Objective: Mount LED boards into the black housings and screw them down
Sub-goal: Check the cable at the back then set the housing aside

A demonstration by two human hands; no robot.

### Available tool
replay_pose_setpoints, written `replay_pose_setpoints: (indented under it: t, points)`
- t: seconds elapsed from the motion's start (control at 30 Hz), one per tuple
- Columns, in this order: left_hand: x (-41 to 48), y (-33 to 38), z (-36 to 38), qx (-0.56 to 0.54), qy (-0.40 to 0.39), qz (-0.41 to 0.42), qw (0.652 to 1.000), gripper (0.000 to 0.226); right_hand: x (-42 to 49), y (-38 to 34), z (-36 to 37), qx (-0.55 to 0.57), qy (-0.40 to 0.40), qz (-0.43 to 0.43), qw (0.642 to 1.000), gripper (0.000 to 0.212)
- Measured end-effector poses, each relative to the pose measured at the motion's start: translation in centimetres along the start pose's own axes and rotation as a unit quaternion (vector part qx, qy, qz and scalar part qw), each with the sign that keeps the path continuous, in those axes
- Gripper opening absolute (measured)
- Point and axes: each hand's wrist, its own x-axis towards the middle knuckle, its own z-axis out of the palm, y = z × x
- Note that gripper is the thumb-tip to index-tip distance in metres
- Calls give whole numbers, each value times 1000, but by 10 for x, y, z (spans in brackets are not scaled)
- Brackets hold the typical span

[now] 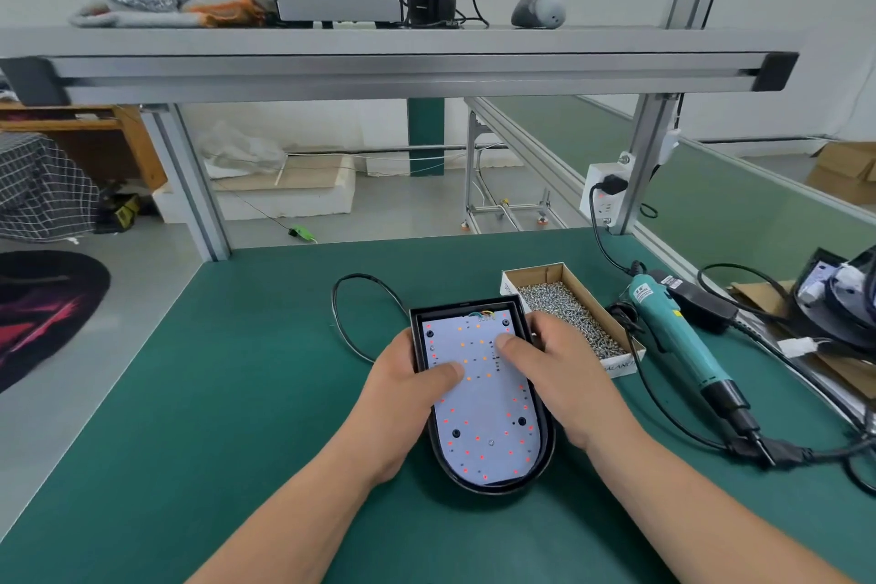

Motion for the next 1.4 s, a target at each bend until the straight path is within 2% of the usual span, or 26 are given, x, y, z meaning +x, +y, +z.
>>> replay_pose_setpoints:
  t: [0.1, 0.23, 0.47, 0.53, 0.6, 0.7, 0.73, 0.87, 0.97, 1.07, 1.1, 1.17, 1.23, 1.3, 1.4]
  points:
    - [0, 0, 0, 10, 14, 5, 1000, 37, -3, -5, 0, 15, -6, -11, 1000, 14]
    - [2, -3, -2, 7, 29, 0, 1000, 35, -3, -5, -2, 68, -82, -1, 994, 41]
    - [3, -3, -3, 18, 41, 3, 999, 35, -2, -3, -7, 84, -92, -8, 992, 51]
    - [1, 0, 0, 14, 50, 4, 999, 31, -3, -4, -6, 70, -95, -12, 993, 50]
    - [0, 3, 1, 2, 94, -1, 996, 26, -4, -5, -5, 61, -92, -18, 994, 45]
    - [1, 3, 0, 34, 164, 8, 986, 13, -8, -8, -1, 46, -65, -48, 996, 26]
    - [2, 2, 0, 45, 169, 12, 984, 10, -9, -9, 0, 37, -57, -57, 996, 25]
    - [0, 8, 0, 76, 168, 41, 982, 30, -12, -11, 3, 24, -53, -81, 995, 27]
    - [-2, 13, -1, 40, 146, 48, 987, 12, -13, -15, 1, 59, -49, -97, 992, 28]
    - [-3, 17, -2, -97, 105, -17, 990, 59, -13, -17, 0, 43, -23, -118, 992, 29]
    - [-2, 19, -3, -135, 105, -37, 985, 68, -14, -17, 0, 37, -13, -127, 991, 29]
    - [-1, 20, -5, -165, 98, -40, 981, 76, -17, -18, -1, 26, 8, -162, 986, 32]
    - [0, 20, -8, -189, 94, -32, 977, 73, -21, -20, -1, -15, 39, -223, 974, 38]
    - [1, 22, -12, -224, 97, -27, 969, 63, -22, -20, -1, -108, 58, -321, 939, 41]
    - [3, 27, -19, -239, 76, -57, 966, 40, -22, -14, 1, -195, 21, -443, 875, 52]
